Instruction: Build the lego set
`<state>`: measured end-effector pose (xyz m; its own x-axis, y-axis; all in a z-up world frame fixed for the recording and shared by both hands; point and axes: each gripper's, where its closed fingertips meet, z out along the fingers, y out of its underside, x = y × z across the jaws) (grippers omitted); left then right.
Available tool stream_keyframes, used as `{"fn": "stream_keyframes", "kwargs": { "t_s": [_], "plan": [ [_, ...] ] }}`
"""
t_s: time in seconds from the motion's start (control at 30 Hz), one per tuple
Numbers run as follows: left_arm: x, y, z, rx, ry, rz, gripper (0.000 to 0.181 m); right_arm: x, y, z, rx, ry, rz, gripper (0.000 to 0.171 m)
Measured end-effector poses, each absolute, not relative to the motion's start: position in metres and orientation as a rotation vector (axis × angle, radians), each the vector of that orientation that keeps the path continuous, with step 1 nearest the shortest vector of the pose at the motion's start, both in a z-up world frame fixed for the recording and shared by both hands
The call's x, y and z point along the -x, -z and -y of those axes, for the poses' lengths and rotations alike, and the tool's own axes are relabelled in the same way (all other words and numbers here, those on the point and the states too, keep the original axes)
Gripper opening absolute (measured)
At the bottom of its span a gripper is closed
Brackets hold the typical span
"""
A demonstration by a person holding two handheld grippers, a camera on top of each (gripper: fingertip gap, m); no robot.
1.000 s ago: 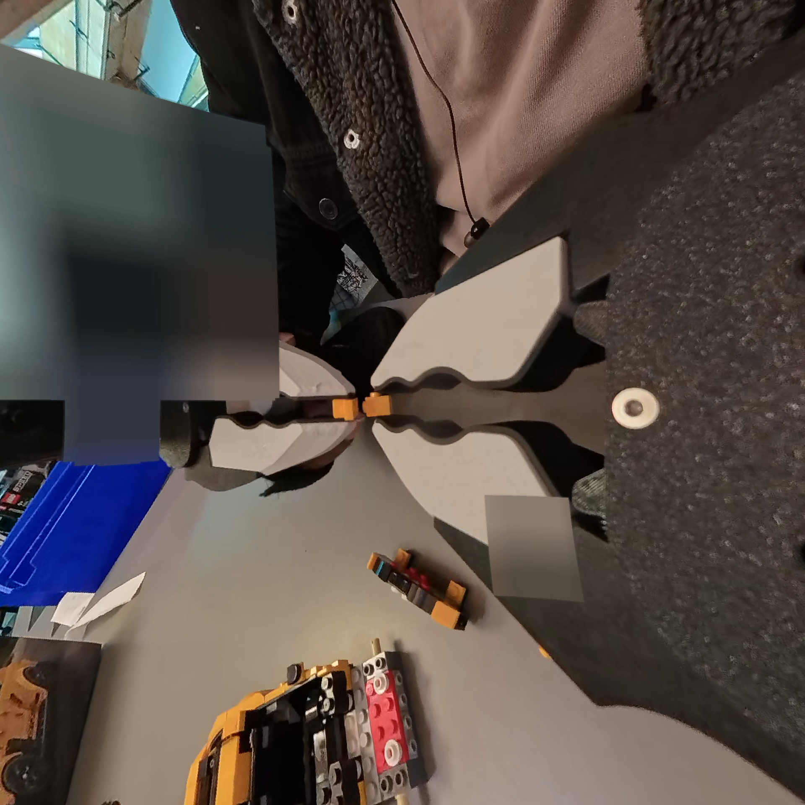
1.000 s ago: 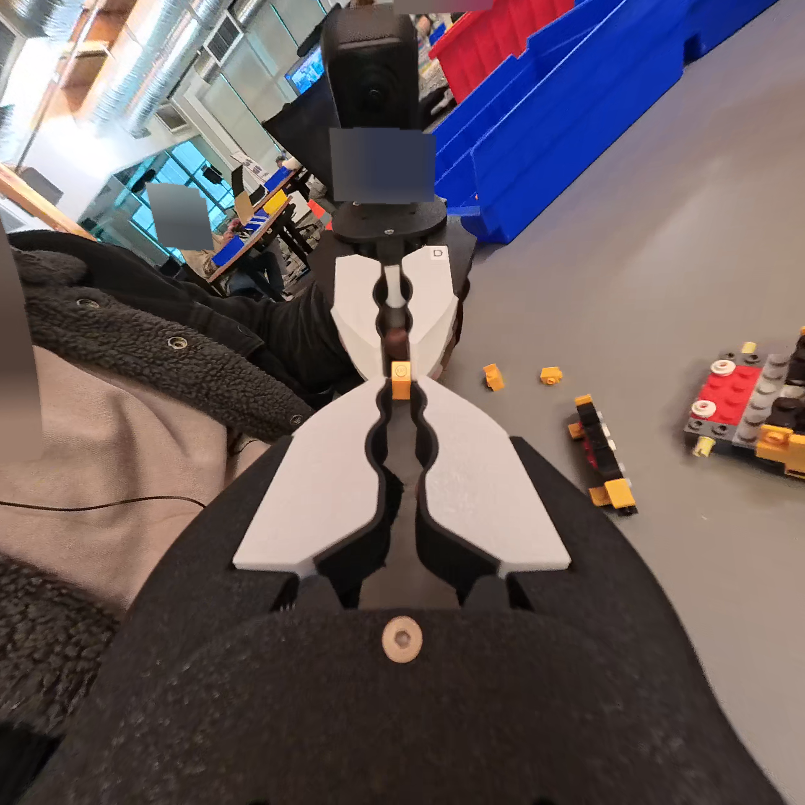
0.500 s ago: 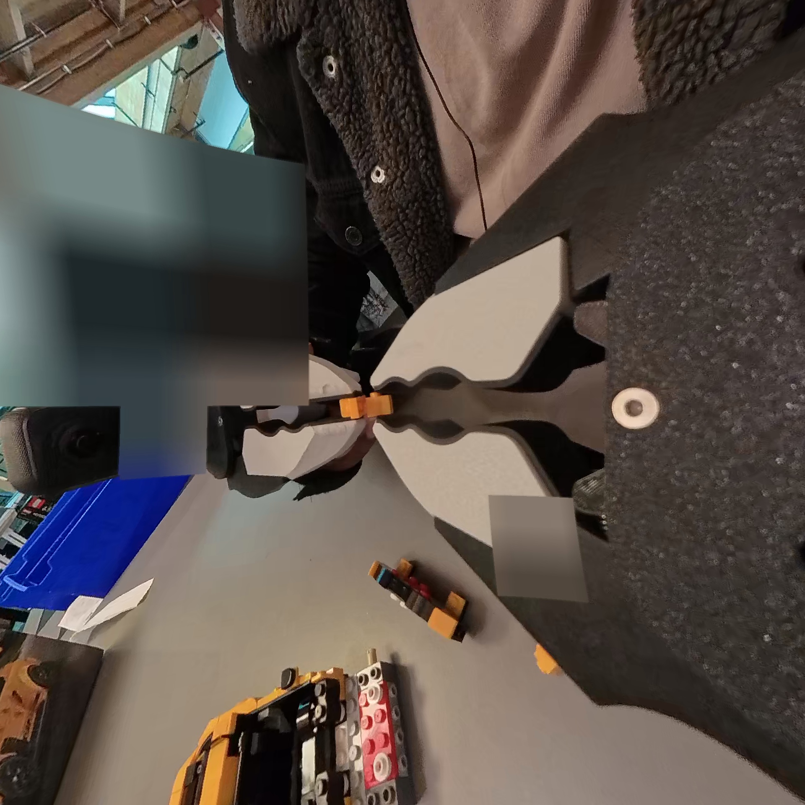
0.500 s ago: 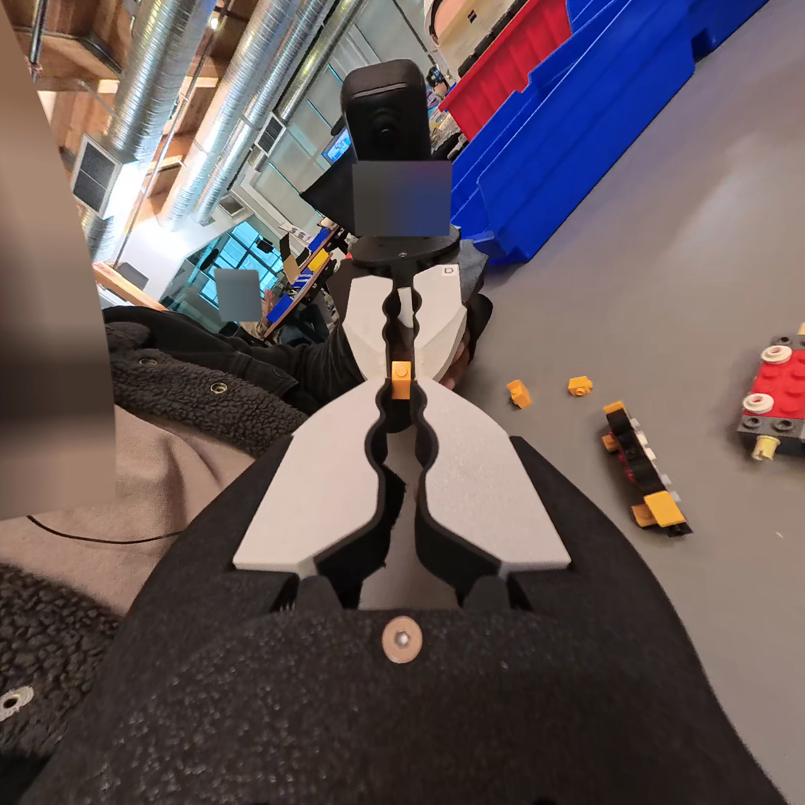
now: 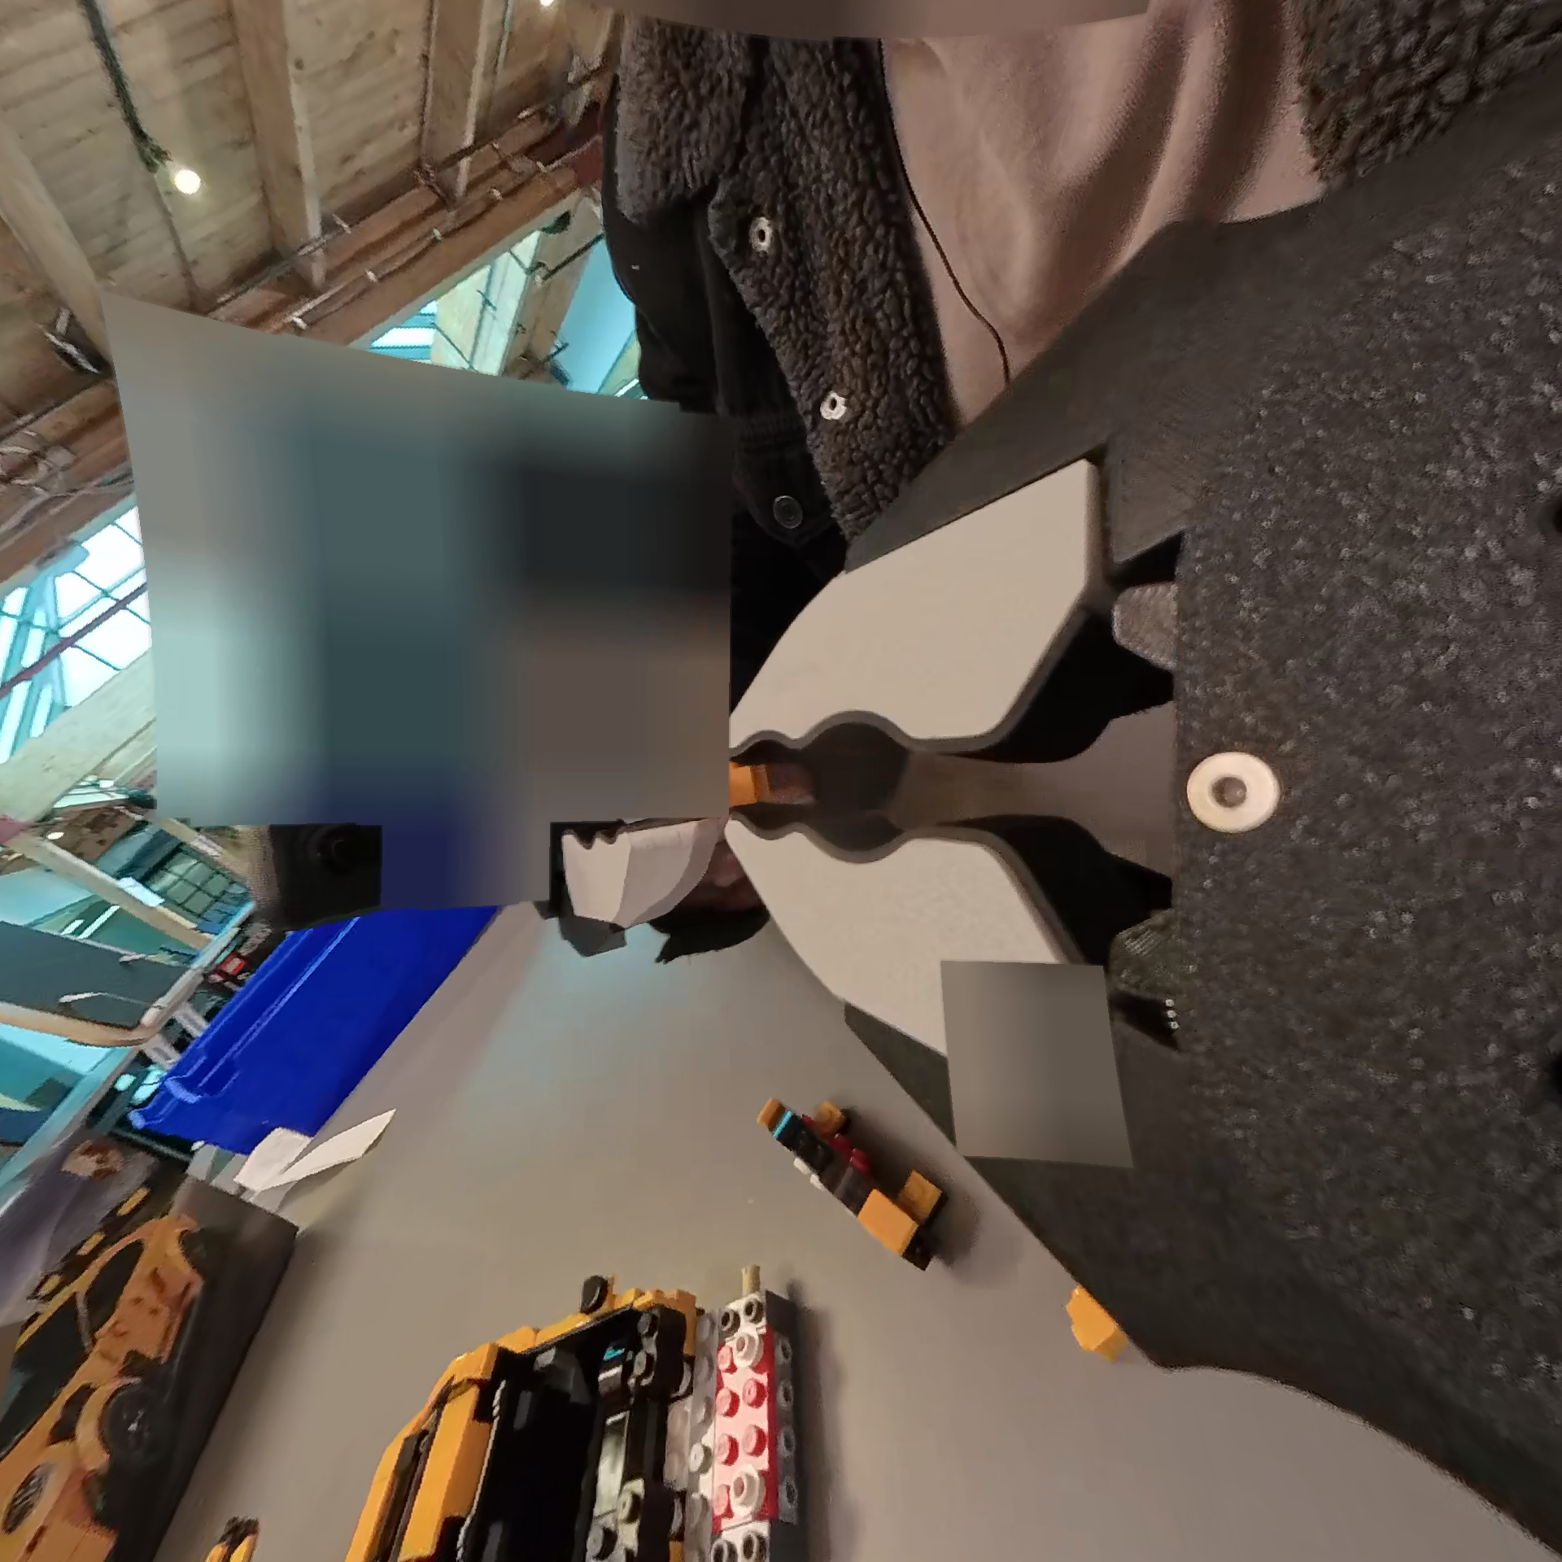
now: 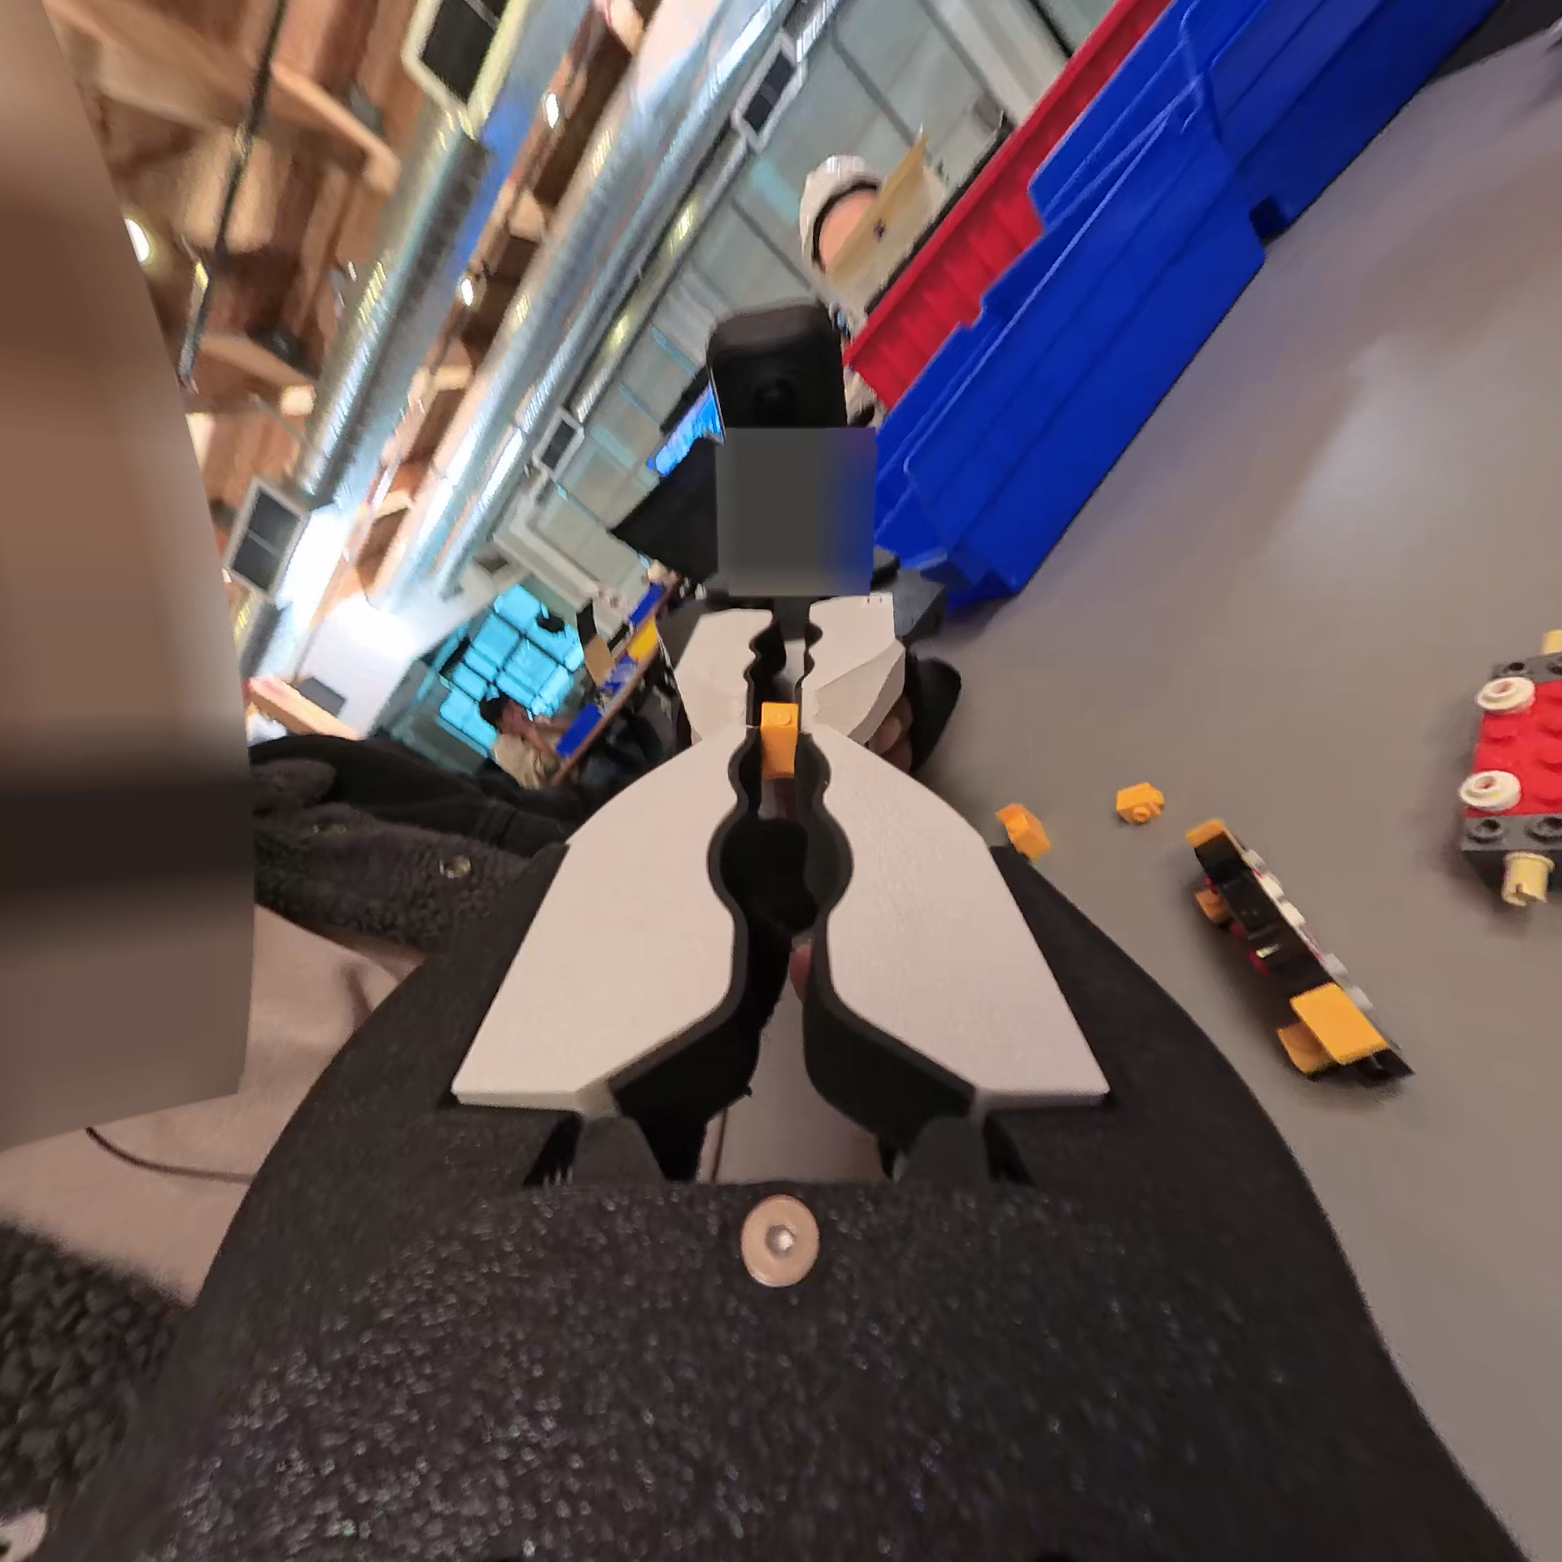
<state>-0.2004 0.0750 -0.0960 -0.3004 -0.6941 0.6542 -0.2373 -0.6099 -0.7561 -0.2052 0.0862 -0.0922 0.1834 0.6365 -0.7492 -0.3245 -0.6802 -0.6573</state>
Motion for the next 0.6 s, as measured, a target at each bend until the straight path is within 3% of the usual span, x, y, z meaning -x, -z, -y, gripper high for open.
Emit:
{"fn": "stream_keyframes", "kwargs": {
  "t_s": [0.6],
  "plan": [
    [0.213,0.045,-0.104,1.354,2.141,-0.646,0.01,0.218,0.042,-0.115,1.39,-1.484,0.073,0.008]
  ]
}}
